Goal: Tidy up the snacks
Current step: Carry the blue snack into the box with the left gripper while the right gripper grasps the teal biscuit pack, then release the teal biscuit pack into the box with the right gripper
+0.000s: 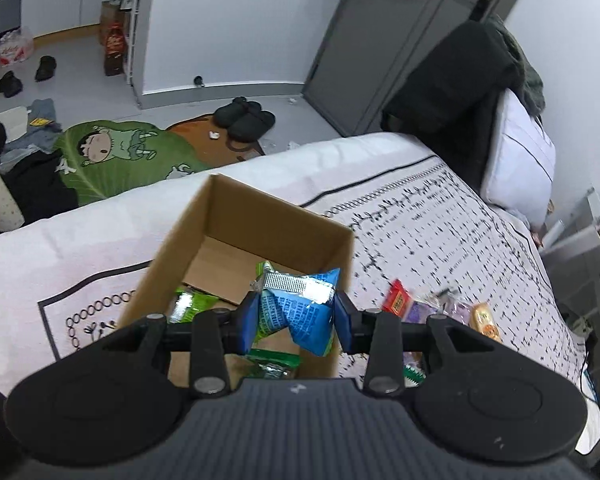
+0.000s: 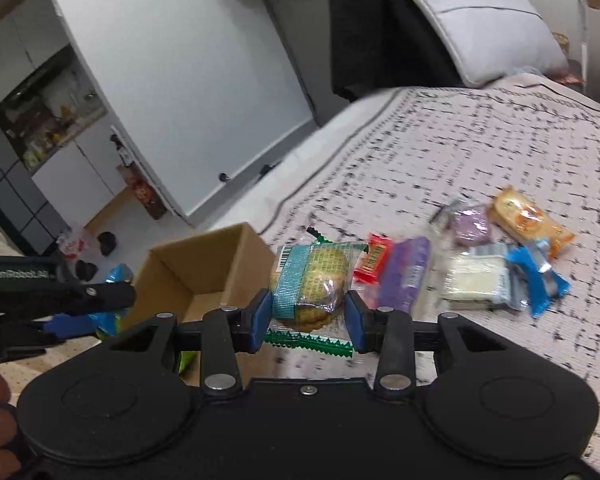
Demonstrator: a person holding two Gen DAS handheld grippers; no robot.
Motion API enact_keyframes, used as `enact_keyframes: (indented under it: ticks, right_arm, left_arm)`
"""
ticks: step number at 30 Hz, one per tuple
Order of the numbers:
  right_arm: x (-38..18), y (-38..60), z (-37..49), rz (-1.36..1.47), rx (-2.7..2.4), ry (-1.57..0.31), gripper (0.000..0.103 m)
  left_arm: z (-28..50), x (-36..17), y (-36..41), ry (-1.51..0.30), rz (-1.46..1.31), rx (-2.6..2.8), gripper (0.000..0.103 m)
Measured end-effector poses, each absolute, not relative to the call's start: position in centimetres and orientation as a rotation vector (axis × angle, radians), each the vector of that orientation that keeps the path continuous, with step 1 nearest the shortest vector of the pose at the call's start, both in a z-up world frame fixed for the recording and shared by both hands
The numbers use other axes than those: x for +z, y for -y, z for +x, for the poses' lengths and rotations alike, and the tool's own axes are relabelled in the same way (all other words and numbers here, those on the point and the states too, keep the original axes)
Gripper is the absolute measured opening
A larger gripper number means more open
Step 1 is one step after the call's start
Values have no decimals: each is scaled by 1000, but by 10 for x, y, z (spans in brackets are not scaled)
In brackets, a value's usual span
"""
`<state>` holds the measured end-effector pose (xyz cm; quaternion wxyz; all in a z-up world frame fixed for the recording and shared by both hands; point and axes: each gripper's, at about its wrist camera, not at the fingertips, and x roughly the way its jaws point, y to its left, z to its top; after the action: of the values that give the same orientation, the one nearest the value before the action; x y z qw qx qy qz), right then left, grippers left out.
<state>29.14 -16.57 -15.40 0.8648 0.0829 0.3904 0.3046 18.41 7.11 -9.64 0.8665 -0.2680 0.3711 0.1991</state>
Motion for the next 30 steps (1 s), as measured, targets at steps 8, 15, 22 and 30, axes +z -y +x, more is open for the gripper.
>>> enact_keyframes:
  ticks: [8,15,22,30]
  right_arm:
    - [-148,144,283,202,699,-819,38]
    - [-147,122,277,188,739,-812,38]
    - [-146,104,270,165,798,-788,43]
    - [-144,112,269,183,781,-793,52]
  left_arm:
    - [178,-106,-93,-794,-610,436,39]
    - [171,-117,-109,-826,-653,447,41]
    - [166,-125,-119,-877,-670,475,53]
    - [159,-115,-127,-854,-661,516,73]
